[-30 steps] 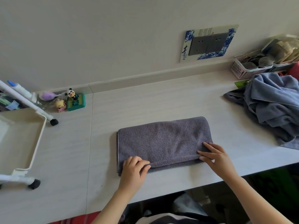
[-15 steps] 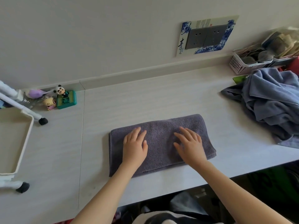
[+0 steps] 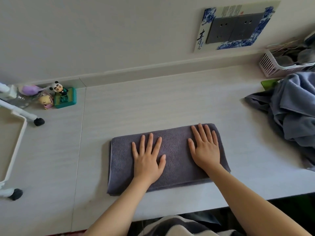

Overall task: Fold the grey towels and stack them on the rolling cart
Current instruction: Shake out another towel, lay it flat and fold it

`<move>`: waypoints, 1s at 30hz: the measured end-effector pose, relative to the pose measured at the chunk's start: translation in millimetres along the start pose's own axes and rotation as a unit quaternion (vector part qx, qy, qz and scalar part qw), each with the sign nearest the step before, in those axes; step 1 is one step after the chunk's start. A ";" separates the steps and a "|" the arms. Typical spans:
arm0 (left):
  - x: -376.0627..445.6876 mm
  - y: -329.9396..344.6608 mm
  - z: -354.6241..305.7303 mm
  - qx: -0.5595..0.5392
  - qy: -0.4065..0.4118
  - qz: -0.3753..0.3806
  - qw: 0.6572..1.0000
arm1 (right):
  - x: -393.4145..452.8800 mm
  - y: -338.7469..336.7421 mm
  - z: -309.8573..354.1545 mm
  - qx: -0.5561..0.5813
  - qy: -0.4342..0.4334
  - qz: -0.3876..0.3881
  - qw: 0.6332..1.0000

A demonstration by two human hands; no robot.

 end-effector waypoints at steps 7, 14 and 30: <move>-1.1 -7.0 6.2 -0.079 -0.004 -0.008 0.997 | 4.1 -2.1 -9.3 -0.017 0.044 0.017 0.999; -48.5 -24.1 113.8 -0.197 -0.306 -0.059 0.930 | -19.0 -18.5 90.8 0.304 -0.057 0.079 0.948; -52.7 -33.2 102.8 -0.651 -0.295 0.114 0.690 | -46.3 18.4 121.0 0.554 0.125 0.132 0.813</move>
Point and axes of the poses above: each hand's wrist, its own x-axis towards the middle knuckle, its own y-axis out of the palm, z = x × y, the point moved 10 cm from there along x, towards the middle knuckle, and after that the axes turned 4 degrees about y, right-handed, at the moved point
